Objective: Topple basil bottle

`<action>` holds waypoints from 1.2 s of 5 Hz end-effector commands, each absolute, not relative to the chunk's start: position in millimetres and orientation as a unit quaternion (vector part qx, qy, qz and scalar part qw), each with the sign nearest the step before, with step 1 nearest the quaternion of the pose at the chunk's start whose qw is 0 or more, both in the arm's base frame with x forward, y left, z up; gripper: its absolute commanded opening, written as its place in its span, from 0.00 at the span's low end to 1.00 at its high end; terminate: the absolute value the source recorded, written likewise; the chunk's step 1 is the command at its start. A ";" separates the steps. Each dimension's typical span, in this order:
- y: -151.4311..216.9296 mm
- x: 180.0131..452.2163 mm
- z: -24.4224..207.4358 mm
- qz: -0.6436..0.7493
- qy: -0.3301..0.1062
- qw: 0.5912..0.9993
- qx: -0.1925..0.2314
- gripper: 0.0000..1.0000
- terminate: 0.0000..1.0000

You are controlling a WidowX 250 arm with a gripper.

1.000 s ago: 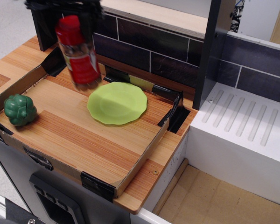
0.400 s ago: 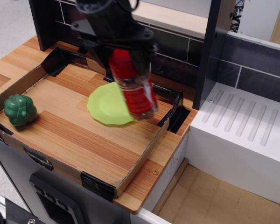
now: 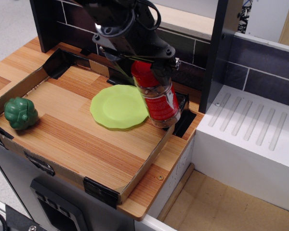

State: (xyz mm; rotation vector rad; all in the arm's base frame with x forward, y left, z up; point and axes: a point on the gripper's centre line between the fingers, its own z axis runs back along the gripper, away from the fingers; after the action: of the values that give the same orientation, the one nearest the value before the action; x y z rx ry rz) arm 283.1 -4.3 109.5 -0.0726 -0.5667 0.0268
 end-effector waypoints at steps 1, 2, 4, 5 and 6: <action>-2.1 264.5 88.6 -0.006 -0.309 0.951 -0.008 0.00 0.00; 1.4 248.7 78.7 -0.014 -0.312 0.950 -0.006 0.00 0.00; 11.0 223.9 64.6 -0.029 -0.314 0.949 -0.016 0.00 0.00; 11.1 223.7 64.0 -0.041 -0.309 0.950 -0.017 0.00 0.00; 11.3 223.9 64.2 -0.046 -0.305 0.951 -0.011 0.00 0.00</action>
State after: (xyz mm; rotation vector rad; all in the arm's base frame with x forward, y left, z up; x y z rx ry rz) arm 218.8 7.5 54.6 -0.0305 -0.5817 -0.0803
